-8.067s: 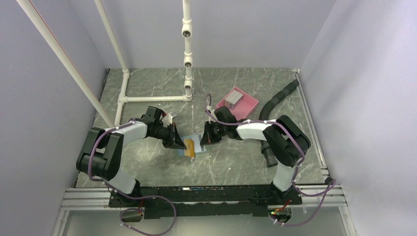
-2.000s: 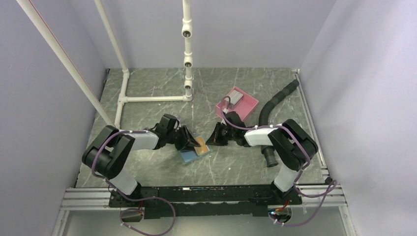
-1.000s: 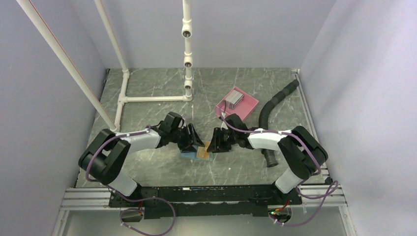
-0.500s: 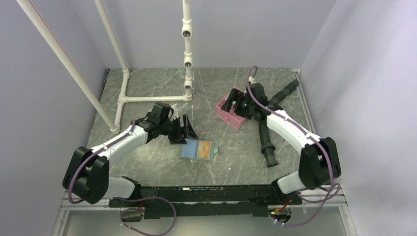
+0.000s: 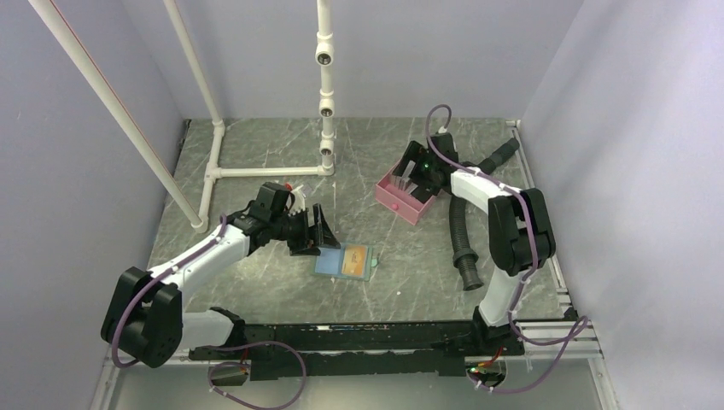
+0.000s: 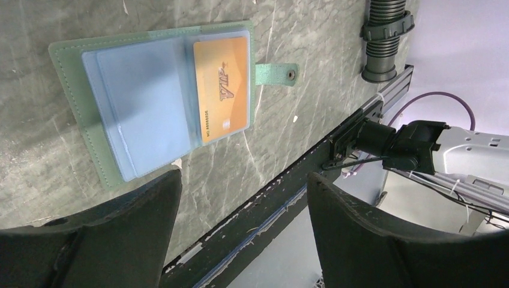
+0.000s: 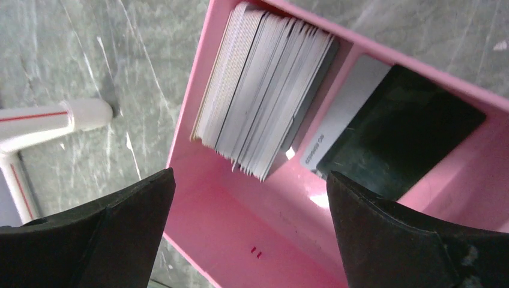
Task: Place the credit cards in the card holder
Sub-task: Pick up the credit card from the storage box.
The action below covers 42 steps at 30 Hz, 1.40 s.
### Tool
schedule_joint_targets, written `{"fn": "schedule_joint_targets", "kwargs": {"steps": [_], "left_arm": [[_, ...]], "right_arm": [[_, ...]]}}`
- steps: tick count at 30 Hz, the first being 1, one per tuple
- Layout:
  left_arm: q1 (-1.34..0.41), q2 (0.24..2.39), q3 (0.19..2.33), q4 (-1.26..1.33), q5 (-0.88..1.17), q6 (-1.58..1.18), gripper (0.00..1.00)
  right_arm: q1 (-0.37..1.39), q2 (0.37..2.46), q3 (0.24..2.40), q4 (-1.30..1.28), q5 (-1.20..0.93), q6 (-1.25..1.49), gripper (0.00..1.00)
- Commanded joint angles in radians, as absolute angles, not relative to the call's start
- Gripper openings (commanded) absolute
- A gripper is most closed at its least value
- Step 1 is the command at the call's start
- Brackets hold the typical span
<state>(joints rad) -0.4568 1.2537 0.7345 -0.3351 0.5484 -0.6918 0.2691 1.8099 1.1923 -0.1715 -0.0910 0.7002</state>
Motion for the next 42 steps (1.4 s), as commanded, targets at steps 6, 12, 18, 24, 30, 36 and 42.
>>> {"fn": "schedule_joint_targets", "kwargs": {"steps": [6,12,18,24,30,36,42], "left_arm": [[-0.454,1.215,0.726,-0.297,0.582,-0.69,0.81],[-0.454,1.219,0.73,-0.296,0.581,-0.688,0.81],[-0.454,1.214,0.724,-0.291,0.585,-0.69,0.81],[-0.454,1.213,0.716,-0.281,0.592,-0.697,0.81],[-0.454,1.204,0.714,-0.29,0.586,-0.691,0.81],[-0.454,1.21,0.712,-0.285,0.581,-0.691,0.81],[-0.454,1.21,0.706,-0.282,0.579,-0.692,0.81]], "right_arm": [[0.22,1.89,1.231,0.044,-0.172,0.785,0.97],[0.214,1.894,1.213,0.106,-0.188,0.809,0.83],[0.212,1.882,1.22,0.13,-0.21,0.799,0.66],[0.212,1.907,1.236,0.12,-0.217,0.81,0.51],[0.212,1.892,1.234,0.106,-0.209,0.803,0.38],[0.215,1.87,1.236,0.063,-0.186,0.786,0.2],[0.217,1.844,1.238,0.015,-0.168,0.774,0.1]]}}
